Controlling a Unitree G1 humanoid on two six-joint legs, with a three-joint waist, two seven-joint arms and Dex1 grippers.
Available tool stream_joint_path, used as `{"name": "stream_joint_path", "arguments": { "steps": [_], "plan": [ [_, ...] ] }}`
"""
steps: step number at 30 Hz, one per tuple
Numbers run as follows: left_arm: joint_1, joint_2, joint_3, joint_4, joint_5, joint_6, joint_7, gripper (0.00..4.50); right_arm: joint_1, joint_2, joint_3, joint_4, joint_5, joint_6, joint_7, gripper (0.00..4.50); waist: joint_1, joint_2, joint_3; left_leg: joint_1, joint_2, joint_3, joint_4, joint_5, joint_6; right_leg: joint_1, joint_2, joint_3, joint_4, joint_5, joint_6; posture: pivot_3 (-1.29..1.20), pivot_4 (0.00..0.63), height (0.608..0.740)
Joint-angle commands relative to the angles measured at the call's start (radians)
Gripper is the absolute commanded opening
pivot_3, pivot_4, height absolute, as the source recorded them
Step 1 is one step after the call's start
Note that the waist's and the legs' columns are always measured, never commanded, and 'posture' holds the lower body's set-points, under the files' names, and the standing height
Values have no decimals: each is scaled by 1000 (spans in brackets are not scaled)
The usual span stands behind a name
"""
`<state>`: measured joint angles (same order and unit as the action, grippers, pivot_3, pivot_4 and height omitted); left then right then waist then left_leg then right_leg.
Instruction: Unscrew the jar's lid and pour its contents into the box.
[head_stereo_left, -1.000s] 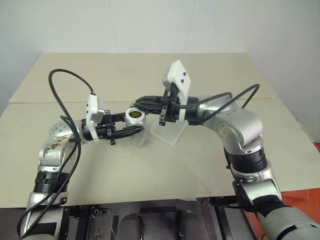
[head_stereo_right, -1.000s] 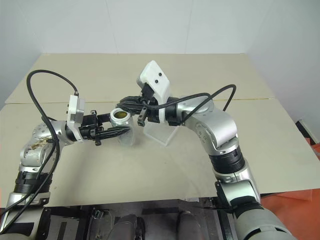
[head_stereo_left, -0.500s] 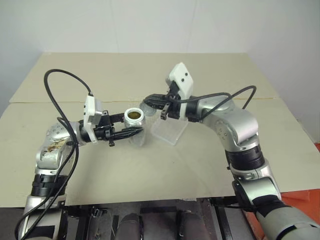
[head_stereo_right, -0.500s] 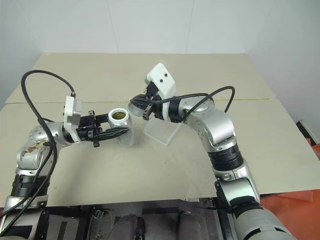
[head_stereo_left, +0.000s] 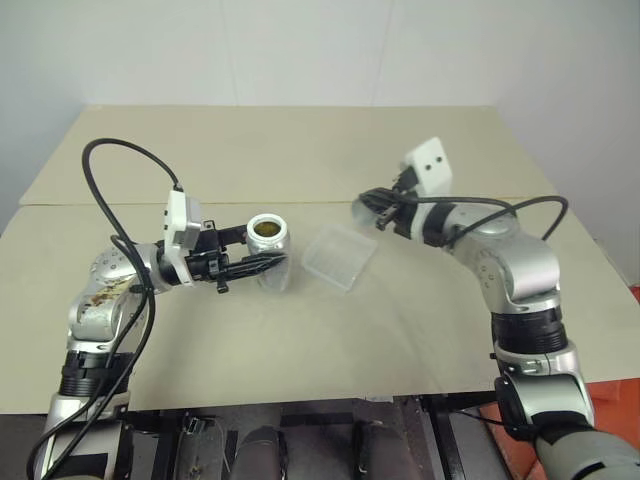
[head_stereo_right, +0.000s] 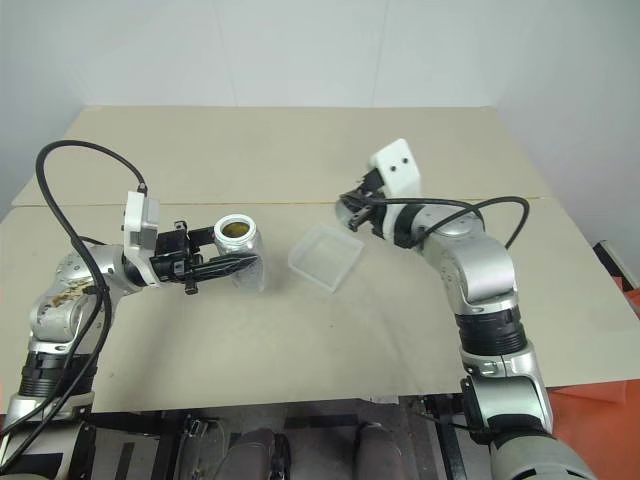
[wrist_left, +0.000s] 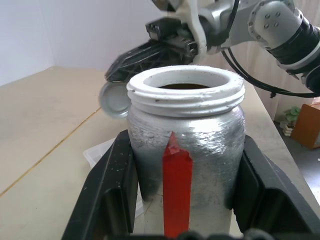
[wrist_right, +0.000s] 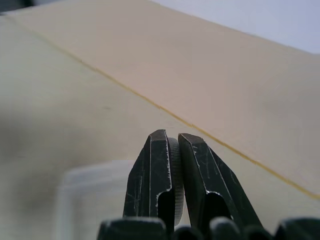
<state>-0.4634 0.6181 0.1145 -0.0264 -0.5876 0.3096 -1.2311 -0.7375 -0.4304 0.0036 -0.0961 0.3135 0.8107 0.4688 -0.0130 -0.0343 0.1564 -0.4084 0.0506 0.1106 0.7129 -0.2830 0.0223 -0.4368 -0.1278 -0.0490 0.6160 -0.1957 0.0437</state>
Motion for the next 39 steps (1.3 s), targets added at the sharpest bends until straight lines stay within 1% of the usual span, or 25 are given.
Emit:
{"name": "stream_joint_path", "arguments": {
  "steps": [1, 4, 10, 12, 13, 16, 20, 21, 23, 28, 30, 31, 32, 34, 35, 37, 38, 39],
  "plan": [
    [-8, 15, 22, -25, -19, 0, 2, 2080, 13, -19, -87, 7, -14, 29, -70, 188, -2, 0, 0, 0, 0, 0, 0, 0, 0, 0, 0, 0, 0, 0, 0, 0, 150, 740],
    [-15, 16, 19, -18, -18, 0, 0, 2080, 44, -26, -104, 35, -26, 52, -97, 188, -1, 0, 0, 0, 0, 0, 0, 0, 0, 0, 0, 0, 0, 0, 0, 0, 150, 740],
    [-31, 13, 14, -6, -15, -2, -2, 2080, 108, -23, -110, 85, -19, 75, -93, 188, -1, 0, 0, 0, 0, 0, 0, 0, 0, 0, 0, 0, -1, 0, 0, 0, 150, 740],
    [-33, 13, 13, -3, -14, -4, -3, 2080, 110, -15, -120, 111, -19, 73, -104, 823, -2, 0, 0, 0, 0, 0, 0, 0, 0, 0, 0, 0, -1, 0, 0, 0, 150, 740],
    [-35, 13, 13, -1, -14, -5, -3, 2080, 109, -16, -122, 125, -19, 73, -104, 1025, -2, 0, 0, 0, 0, 0, 0, 0, 0, 0, 0, 0, -1, 0, 0, 0, 150, 740],
    [-41, 15, 14, 5, -12, -6, -5, 2080, 96, -34, -120, 154, -42, 73, -122, 2018, -2, 0, 0, 0, 0, 0, 0, 0, 0, 0, 0, 0, -1, 0, 0, 0, 150, 740],
    [-50, 18, 15, 16, -8, -11, -8, 2080, 73, -89, -129, 136, -74, 52, -132, 3433, 0, 0, 0, 0, 0, 0, 0, 0, 0, 0, 0, 0, -1, 0, 0, 0, 150, 740],
    [-54, 19, 15, 23, -5, -14, -10, 2080, 68, -107, -130, 118, -73, 52, -120, 3720, 1, 0, 0, 0, 0, 0, 0, 0, 0, 0, 0, 0, -1, 0, 0, 0, 150, 740],
    [-63, 22, 12, 35, 2, -22, -14, 2080, 63, -143, -129, 68, -51, 55, -75, 4438, 1, 0, 0, 0, 0, 0, 0, 0, 0, 0, 0, 0, -1, 0, 0, 0, 150, 740],
    [-145, 37, -30, 147, 100, -130, -53, 2080, 83, -249, -111, -107, 72, 41, 162, 4438, 1, 0, 0, 0, 0, 0, -1, 0, 0, 0, 0, 0, -3, 0, 0, 0, 150, 740],
    [-183, 38, -55, 207, 163, -208, -57, 2080, 95, -273, -109, -148, 114, 43, 229, 4438, 2, 0, 0, 0, 0, 0, -1, 0, 1, 1, 0, 0, -3, 0, 0, 0, 150, 740],
    [-215, 36, -82, 266, 241, -297, -29, 2080, 102, -285, -104, -171, 136, 46, 262, 4438, 2, 0, 0, 1, 0, 0, -1, 0, 1, 1, 0, 0, -3, 0, 0, 0, 150, 740],
    [-252, 31, -112, 333, 326, -399, 13, 2080, 107, -297, -99, -195, 157, 51, 295, 4438, 3, 0, 0, 1, 0, 0, -1, -1, 1, 2, 0, 0, -3, 0, 0, 0, 150, 740],
    [-321, 12, -150, 450, 451, -565, 100, 2080, 113, -311, -95, -225, 193, 59, 341, 4438, 7, 0, 0, 1, -1, 0, 0, -1, 1, 2, 0, 0, -4, 0, 1, 0, 150, 740],
    [-351, 1, -161, 499, 489, -628, 136, 2080, 115, -315, -96, -234, 208, 62, 357, 4438, 12, 0, 0, 1, -1, 0, 0, -1, 2, 2, 0, 0, -4, 0, 1, 0, 150, 740],
    [-487, -14, -234, 640, 694, -813, 330, 2080, 112, -329, -103, -254, 259, 80, 406, 4438, 19, 0, 0, 0, -1, 0, 0, -1, 2, 2, 0, 0, -4, 1, 1, 0, 150, 740],
    [-574, -14, -290, 716, 827, -905, 457, 2080, 110, -338, -104, -259, 279, 85, 427, 4438, 27, -1, 1, 0, -1, 0, 1, -1, 2, 2, 0, 0, -4, 1, 1, 0, 150, 740],
    [-636, -13, -332, 779, 921, -973, 551, 2080, 109, -345, -104, -261, 292, 88, 441, 4438, 33, -1, 1, -2, -1, -1, 2, -1, 2, 2, 0, -2, -5, 3, 1, 0, 150, 740]
  ]
}}
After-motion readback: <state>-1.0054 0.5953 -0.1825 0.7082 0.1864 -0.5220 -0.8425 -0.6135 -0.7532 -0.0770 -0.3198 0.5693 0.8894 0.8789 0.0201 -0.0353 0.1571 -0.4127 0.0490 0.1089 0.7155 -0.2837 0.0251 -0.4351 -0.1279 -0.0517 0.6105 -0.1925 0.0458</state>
